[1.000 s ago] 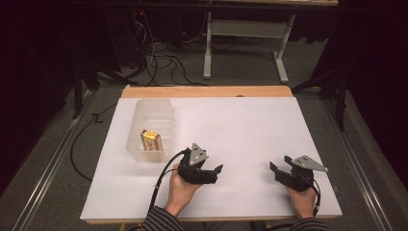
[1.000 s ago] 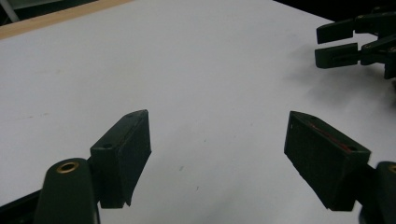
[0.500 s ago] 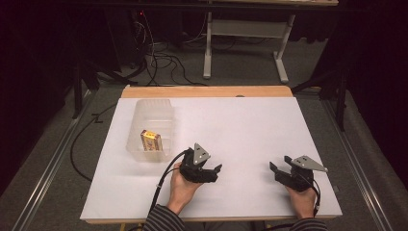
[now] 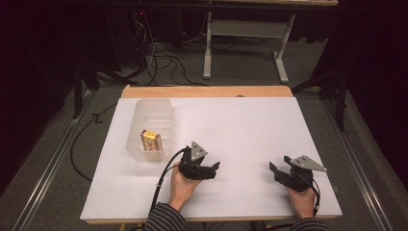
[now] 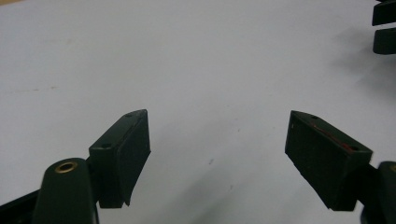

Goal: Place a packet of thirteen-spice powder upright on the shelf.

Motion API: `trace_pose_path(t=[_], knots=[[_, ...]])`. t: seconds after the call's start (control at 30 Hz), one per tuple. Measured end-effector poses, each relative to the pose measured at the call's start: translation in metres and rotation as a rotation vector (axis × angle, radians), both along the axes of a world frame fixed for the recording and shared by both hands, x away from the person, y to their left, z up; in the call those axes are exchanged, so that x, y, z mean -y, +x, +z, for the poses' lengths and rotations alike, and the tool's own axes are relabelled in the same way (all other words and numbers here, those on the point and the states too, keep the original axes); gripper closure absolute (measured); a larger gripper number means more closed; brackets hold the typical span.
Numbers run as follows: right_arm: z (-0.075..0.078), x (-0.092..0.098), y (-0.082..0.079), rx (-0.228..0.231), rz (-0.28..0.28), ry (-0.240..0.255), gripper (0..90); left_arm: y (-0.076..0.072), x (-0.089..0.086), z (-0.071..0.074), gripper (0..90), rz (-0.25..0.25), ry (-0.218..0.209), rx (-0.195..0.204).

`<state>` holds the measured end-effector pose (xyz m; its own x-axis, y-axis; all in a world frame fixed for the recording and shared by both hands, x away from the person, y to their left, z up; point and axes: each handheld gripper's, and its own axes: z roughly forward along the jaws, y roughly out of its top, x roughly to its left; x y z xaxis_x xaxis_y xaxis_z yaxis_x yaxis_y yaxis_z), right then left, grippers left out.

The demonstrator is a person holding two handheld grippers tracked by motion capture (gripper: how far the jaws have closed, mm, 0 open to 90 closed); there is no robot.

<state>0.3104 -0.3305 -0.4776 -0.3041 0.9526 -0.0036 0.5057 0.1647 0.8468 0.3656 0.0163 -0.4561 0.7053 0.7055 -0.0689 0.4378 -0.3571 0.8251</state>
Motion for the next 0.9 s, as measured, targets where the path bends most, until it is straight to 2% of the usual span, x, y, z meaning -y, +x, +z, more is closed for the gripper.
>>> trace_pose_path(t=[0.4, 0.6, 0.77, 0.87, 0.9], knots=[[0.0, 0.0, 0.0, -0.002, 0.001, 0.002, 34.0, 0.006, -0.006, -0.003, 22.7, 0.048, -0.014, 0.038], [0.0, 0.0, 0.0, 0.0, 0.003, -0.001, 33.9, 0.009, -0.008, -0.009, 22.6, 0.077, -0.024, 0.033], [0.0, 0.0, 0.0, 0.001, 0.004, -0.003, 33.9, 0.011, -0.008, -0.018, 22.4, 0.095, -0.017, 0.031], [0.0, 0.0, 0.0, 0.0, 0.003, -0.001, 34.0, 0.011, -0.008, -0.026, 22.5, 0.097, -0.006, 0.011], [0.0, 0.0, 0.0, 0.0, 0.003, -0.002, 33.9, 0.01, -0.008, -0.026, 22.1, 0.102, -0.014, 0.023]])
